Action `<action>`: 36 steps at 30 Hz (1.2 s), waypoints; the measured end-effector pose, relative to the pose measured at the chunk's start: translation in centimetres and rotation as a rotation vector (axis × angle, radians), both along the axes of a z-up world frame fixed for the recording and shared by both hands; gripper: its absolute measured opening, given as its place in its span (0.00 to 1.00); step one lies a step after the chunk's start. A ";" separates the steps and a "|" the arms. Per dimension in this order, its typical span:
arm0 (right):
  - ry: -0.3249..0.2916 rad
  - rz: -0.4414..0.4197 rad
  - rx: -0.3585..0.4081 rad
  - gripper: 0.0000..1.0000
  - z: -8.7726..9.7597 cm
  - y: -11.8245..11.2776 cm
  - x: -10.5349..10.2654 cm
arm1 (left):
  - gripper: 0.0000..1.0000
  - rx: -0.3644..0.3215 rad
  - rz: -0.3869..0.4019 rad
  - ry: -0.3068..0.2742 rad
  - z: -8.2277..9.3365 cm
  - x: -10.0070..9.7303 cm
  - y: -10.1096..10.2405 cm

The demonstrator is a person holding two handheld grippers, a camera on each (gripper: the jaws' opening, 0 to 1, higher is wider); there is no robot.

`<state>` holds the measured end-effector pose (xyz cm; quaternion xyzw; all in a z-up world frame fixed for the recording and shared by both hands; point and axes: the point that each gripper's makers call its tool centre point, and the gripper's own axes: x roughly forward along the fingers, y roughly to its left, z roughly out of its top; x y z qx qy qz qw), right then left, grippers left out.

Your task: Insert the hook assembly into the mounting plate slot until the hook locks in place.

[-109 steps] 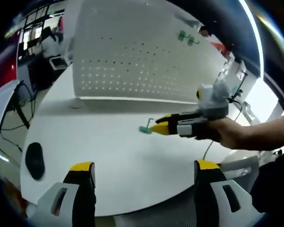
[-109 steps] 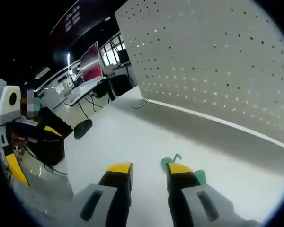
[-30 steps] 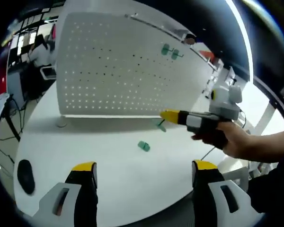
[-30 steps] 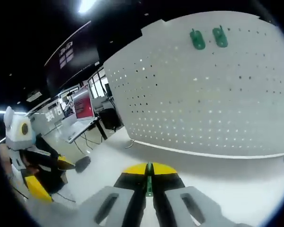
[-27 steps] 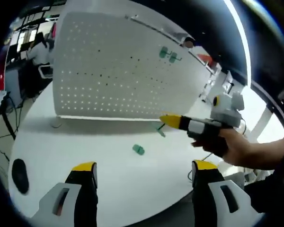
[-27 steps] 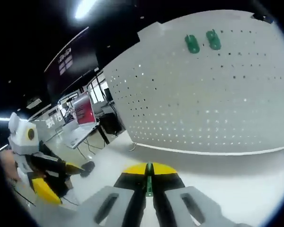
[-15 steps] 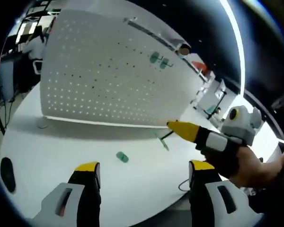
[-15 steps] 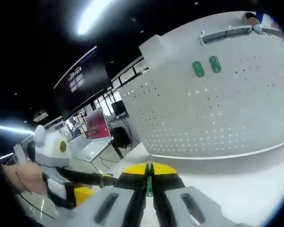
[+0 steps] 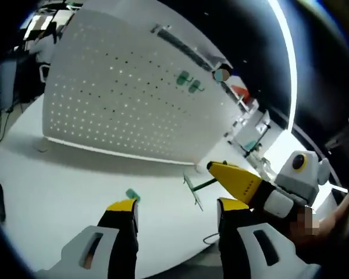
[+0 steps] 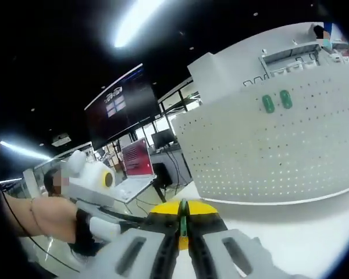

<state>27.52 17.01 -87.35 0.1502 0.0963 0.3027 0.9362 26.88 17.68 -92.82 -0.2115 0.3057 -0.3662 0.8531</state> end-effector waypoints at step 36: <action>-0.099 0.021 -0.009 0.00 2.0 1.2 -1.2 | 0.02 -0.227 0.014 0.055 3.0 -1.0 -0.1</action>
